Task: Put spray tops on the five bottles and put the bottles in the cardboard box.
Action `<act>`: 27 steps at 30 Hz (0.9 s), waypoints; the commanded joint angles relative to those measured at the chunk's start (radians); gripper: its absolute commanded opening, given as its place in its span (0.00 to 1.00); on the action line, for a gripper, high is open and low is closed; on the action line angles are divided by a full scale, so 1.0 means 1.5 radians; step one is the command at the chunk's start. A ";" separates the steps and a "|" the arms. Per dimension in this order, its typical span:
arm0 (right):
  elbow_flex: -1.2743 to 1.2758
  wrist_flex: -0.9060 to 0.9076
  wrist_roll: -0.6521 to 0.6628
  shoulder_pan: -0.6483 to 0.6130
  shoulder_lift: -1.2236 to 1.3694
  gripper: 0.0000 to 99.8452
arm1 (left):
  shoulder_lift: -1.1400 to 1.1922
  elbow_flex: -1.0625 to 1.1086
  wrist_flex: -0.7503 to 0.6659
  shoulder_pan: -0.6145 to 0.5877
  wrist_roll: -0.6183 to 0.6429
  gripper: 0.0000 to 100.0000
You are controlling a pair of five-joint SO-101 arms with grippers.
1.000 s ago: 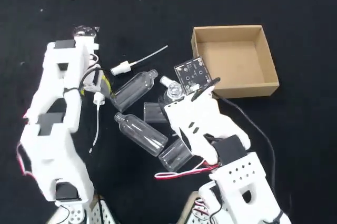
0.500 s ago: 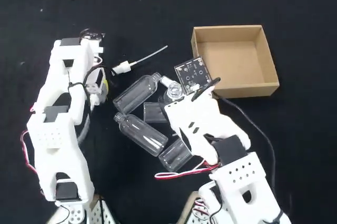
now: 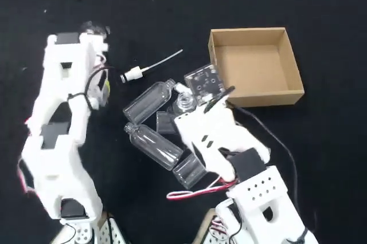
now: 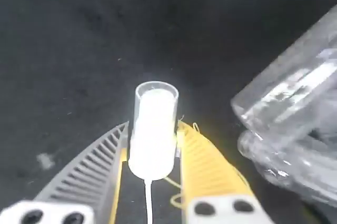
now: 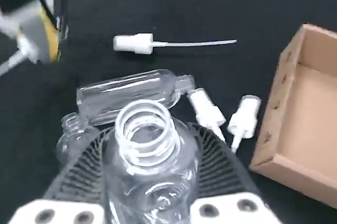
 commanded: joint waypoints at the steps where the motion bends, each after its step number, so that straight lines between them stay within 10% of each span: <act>1: 0.002 -0.023 -0.005 -0.039 -0.057 0.01 | -0.226 -0.041 0.006 0.002 0.077 0.03; 14: 0.170 -0.087 0.000 -0.055 -0.354 0.01 | -0.576 -0.066 -0.206 0.191 0.207 0.03; 27: 0.146 -0.098 -0.001 -0.037 -0.266 0.01 | -0.688 -0.038 -0.303 0.399 0.228 0.03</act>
